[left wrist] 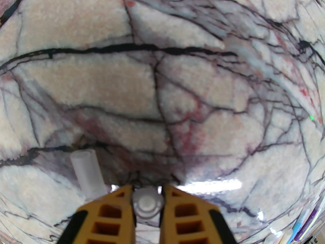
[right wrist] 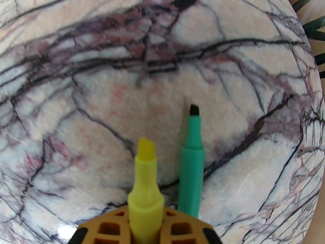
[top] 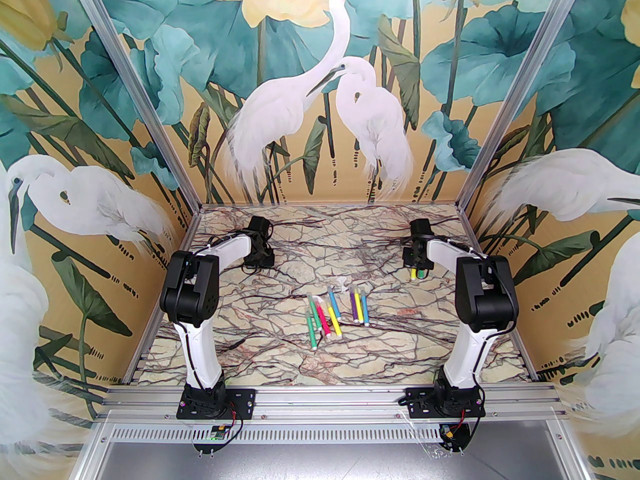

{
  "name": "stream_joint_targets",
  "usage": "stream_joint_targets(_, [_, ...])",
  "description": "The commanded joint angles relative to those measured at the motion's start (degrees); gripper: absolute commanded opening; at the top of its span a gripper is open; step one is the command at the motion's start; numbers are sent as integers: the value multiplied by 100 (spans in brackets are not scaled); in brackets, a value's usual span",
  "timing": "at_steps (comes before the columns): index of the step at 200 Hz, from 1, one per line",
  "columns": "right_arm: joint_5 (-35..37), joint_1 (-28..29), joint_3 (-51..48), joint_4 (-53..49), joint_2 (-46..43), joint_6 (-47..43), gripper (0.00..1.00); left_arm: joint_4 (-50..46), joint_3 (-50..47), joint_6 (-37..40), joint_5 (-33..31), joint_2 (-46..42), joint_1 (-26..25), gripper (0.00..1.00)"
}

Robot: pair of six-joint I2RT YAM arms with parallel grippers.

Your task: Open the pen caps

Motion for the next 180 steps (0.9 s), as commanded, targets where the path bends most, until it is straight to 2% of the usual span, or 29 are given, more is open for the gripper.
stream_joint_targets(1, [111,-45,203,-145,122,-54,10,-87,124,29,-45,148,44,16])
stream_joint_targets(52, [105,-64,274,-228,245,-82,14,-57,129,-8,3,166,53,23])
stream_joint_targets(180, [51,-75,292,-330,256,-105,21,-47,69,23,297,41,56,30])
